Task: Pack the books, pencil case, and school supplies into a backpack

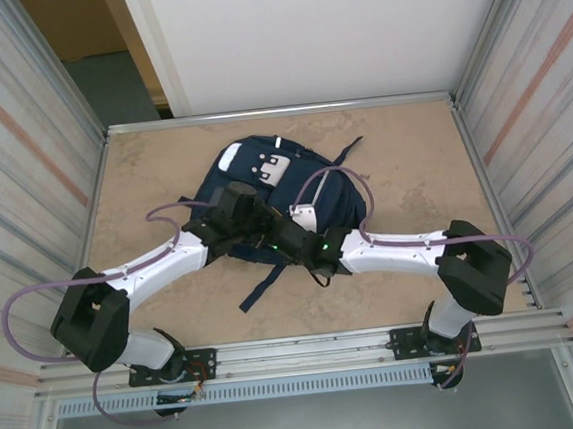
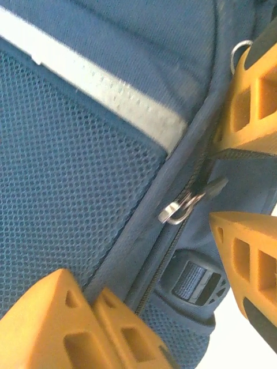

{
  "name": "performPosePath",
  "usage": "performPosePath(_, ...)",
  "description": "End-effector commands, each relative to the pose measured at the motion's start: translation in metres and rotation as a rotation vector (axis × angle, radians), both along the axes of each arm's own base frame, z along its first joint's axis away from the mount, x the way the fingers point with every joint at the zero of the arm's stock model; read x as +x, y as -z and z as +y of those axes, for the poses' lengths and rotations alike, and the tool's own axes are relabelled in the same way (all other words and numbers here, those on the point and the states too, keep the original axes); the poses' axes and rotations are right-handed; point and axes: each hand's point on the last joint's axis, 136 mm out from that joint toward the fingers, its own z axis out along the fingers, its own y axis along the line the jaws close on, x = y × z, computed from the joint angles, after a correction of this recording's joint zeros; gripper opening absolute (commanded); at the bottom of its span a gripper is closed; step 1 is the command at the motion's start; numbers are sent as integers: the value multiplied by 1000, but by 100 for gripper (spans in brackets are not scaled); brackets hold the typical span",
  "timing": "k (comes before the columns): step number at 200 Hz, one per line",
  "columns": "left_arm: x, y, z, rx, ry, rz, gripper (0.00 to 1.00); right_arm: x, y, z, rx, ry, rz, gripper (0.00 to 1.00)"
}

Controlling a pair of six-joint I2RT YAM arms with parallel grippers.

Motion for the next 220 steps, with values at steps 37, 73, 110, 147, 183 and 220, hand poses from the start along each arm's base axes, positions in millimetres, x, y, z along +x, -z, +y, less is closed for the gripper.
performPosePath(37,9,-41,-17,-111,33,-110,2,31,-13,9,14,93,-51,17)
performPosePath(73,13,-36,-4,-106,10,-107,2,32,-6,-10,-25,170,-32,5)
performPosePath(110,24,-29,18,-65,-19,-117,2,22,-8,-43,-40,223,-16,0)
performPosePath(147,35,-21,22,-64,56,-114,1,10,-4,-84,-55,249,20,0)
performPosePath(183,41,-9,30,-48,89,-93,1,7,2,-117,-140,222,54,0)
performPosePath(220,47,-5,43,-49,89,-71,2,12,2,-115,-43,102,93,0)
